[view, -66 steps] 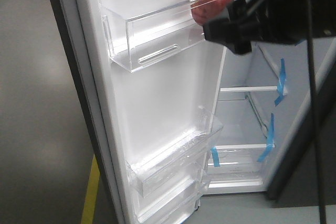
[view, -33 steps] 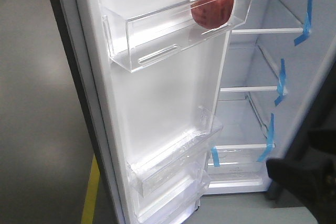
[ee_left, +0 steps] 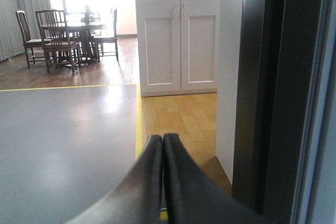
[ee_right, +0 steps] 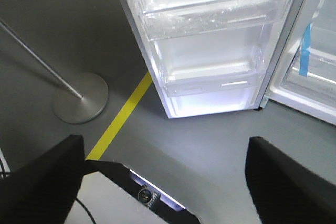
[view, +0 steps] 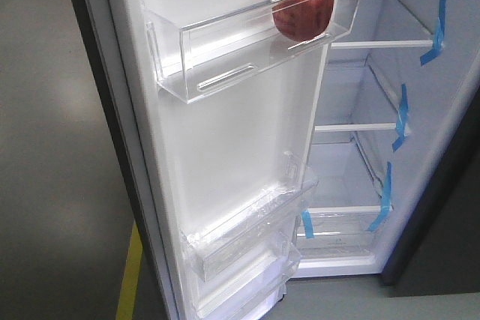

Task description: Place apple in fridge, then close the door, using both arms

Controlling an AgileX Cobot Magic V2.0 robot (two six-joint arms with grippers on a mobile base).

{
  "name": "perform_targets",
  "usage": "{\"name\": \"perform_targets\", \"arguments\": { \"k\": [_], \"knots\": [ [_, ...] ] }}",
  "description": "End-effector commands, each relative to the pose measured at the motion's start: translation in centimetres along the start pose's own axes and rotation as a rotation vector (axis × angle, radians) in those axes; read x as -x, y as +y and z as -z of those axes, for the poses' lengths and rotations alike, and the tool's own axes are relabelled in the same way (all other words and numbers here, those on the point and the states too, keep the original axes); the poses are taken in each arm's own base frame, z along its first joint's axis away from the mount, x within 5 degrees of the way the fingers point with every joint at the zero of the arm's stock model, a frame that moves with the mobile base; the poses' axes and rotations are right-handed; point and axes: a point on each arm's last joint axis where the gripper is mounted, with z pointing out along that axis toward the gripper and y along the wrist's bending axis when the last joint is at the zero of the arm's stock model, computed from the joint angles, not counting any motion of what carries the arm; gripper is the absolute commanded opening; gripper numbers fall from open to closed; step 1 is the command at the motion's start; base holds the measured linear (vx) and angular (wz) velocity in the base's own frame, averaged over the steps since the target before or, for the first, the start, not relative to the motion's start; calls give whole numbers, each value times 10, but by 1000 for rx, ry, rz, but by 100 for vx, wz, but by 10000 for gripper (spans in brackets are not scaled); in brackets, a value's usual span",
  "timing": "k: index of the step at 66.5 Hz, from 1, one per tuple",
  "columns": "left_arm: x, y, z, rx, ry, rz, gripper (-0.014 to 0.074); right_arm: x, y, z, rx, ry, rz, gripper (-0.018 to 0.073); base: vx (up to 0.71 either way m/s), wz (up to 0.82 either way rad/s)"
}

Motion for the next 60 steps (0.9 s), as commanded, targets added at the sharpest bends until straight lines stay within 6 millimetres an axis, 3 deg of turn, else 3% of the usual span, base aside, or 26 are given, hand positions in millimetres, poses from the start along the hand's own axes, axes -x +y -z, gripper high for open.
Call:
{"name": "perform_targets", "arguments": {
  "k": [1,40,52,60],
  "knots": [
    [14,-2,2,-16,-109,10,-6,0,3,3,31,-9,-8,594,0,0],
    [16,-2,3,-20,-132,34,-6,-8,6,4,53,11,-10,594,0,0],
    [38,-3,6,-53,-287,170,-6,-7,6,4,53,10,-10,594,0,0],
    [70,-5,4,-45,-256,159,-6,-7,6,4,53,10,-10,594,0,0]
  ]
}}
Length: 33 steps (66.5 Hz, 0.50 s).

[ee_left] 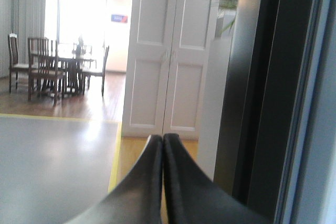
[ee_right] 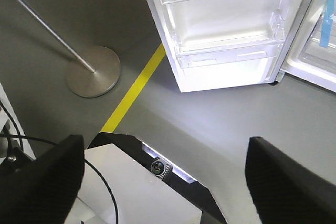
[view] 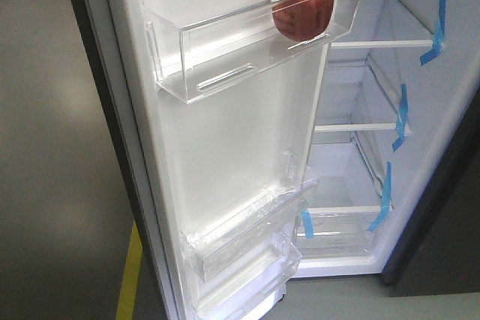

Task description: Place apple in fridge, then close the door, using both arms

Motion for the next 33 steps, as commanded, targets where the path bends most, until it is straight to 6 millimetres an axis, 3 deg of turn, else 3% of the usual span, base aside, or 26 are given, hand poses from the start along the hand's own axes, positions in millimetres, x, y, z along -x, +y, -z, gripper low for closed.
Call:
{"name": "perform_targets", "arguments": {
  "k": [1,17,33],
  "knots": [
    [44,-9,-7,-17,-73,12,-6,9,2,4,12,-55,1,594,0,0],
    [92,-18,-57,43,207,-61,-6,9,2,4,12,-55,1,594,0,0],
    [102,-19,-128,90,560,-136,-6,8,2,4,13,-50,1,594,0,0]
  ]
}}
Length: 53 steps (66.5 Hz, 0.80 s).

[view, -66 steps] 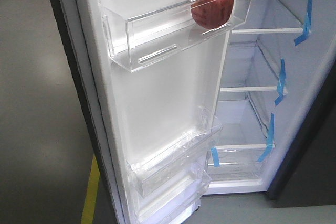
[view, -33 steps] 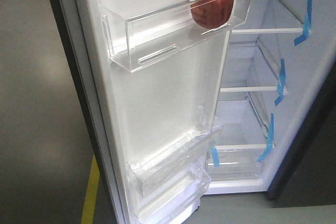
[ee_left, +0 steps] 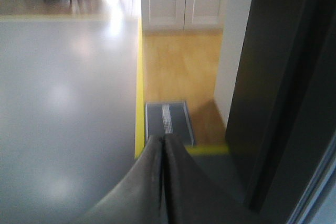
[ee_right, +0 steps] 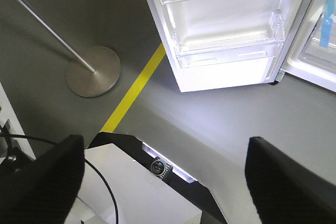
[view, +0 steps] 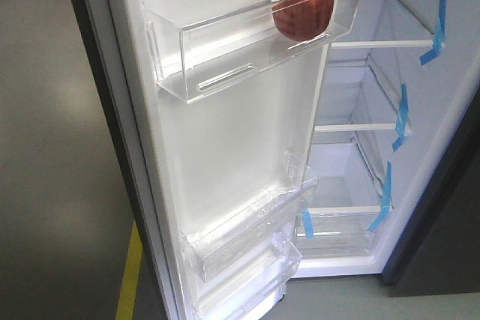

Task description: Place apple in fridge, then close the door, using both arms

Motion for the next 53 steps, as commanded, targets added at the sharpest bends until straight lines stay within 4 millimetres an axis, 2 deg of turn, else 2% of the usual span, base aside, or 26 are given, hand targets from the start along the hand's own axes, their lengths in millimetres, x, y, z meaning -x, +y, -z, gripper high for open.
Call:
{"name": "perform_targets", "arguments": {
  "k": [1,10,26,53],
  "knots": [
    [29,-3,-21,0,42,-26,-6,8,2,4,13,-52,1,594,0,0],
    [46,-5,-57,14,188,-29,-6,8,2,4,13,-52,1,594,0,0],
    [63,-8,-118,19,392,-88,-6,8,2,4,13,-51,1,594,0,0],
    [79,-13,-188,-25,541,-154,-6,8,2,4,13,-49,1,594,0,0]
  ]
}}
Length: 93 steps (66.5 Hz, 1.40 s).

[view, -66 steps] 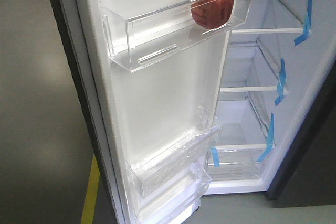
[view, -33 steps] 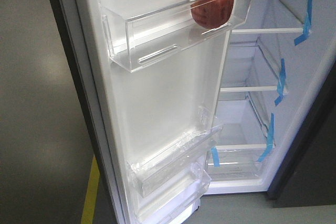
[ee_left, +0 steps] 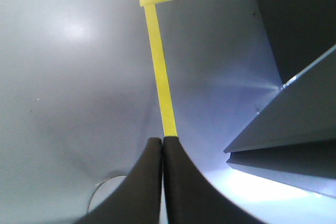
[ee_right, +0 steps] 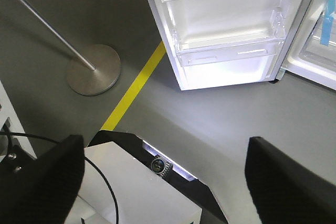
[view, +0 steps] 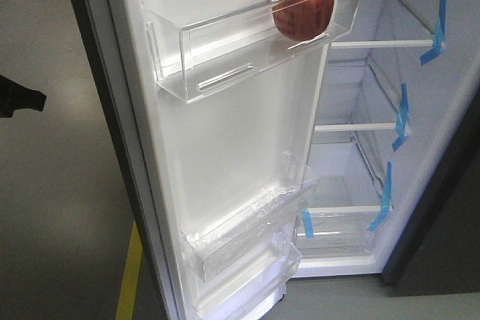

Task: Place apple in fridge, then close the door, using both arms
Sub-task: 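Reach the left gripper to the outer edge of the open fridge door, then push the fridge door shut with the left gripper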

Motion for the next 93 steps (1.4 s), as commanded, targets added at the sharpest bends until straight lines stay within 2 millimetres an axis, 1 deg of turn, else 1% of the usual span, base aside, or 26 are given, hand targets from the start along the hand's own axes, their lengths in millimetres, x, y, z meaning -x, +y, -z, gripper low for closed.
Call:
{"name": "perform_targets", "arguments": {
  "k": [1,12,28,34,43,56,74,80,93],
  "knots": [
    [22,-3,11,-34,-90,-17,-6,9,2,4,12,-55,1,594,0,0],
    [42,-12,-4,-140,-88,-50,-6,9,2,4,12,-55,1,594,0,0],
    [67,-23,-27,-276,-109,-45,-6,9,2,4,12,-55,1,594,0,0],
    [74,-26,-37,-313,-106,-28,-6,9,2,4,12,-55,1,594,0,0],
    [84,-33,-46,-397,-127,-15,-6,9,2,4,12,-55,1,594,0,0],
    [89,-45,-46,-543,-163,-28,-6,9,2,4,12,-55,1,594,0,0],
    [87,-53,-41,-643,-152,-37,-6,9,2,4,13,-54,1,594,0,0],
    [86,-59,-40,-670,-146,-57,-6,9,2,4,13,-54,1,594,0,0],
    [84,-92,-36,-713,-142,-113,-6,9,2,4,13,-54,1,594,0,0]
  ]
}}
